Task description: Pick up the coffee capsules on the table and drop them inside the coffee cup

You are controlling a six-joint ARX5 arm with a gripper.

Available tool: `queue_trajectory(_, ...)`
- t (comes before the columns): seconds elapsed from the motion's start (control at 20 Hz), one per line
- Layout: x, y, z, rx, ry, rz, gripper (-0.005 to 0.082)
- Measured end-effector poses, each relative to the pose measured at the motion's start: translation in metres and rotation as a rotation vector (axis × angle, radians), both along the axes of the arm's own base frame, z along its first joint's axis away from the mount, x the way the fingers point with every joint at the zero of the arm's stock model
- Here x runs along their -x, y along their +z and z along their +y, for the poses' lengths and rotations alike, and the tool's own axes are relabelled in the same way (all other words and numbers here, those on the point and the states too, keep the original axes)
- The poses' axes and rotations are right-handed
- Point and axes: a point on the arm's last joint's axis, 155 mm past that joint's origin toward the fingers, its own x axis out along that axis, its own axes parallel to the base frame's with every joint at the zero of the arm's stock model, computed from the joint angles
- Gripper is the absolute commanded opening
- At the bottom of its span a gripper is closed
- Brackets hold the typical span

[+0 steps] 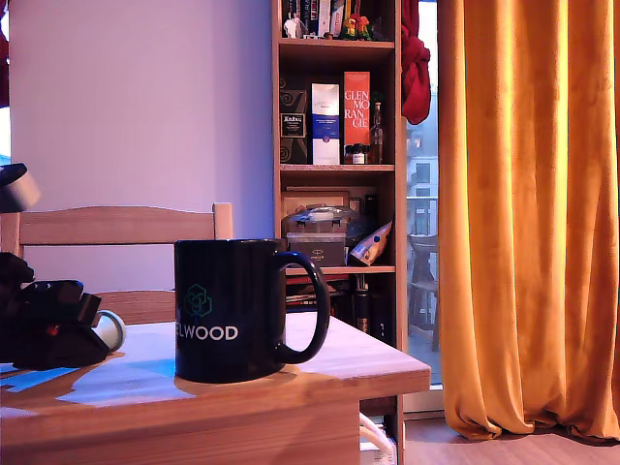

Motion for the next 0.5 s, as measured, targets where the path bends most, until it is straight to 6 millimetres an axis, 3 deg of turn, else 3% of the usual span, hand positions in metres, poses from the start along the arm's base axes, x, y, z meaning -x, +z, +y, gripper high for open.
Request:
queue_trajectory(0.35, 0.002, 0.002, -0.004, 0.010, -0.021, 0.005, 0.0126)
queue_trajectory(0.5, 0.004, 0.031, -0.016, 0.076, -0.072, -0.050, 0.0126)
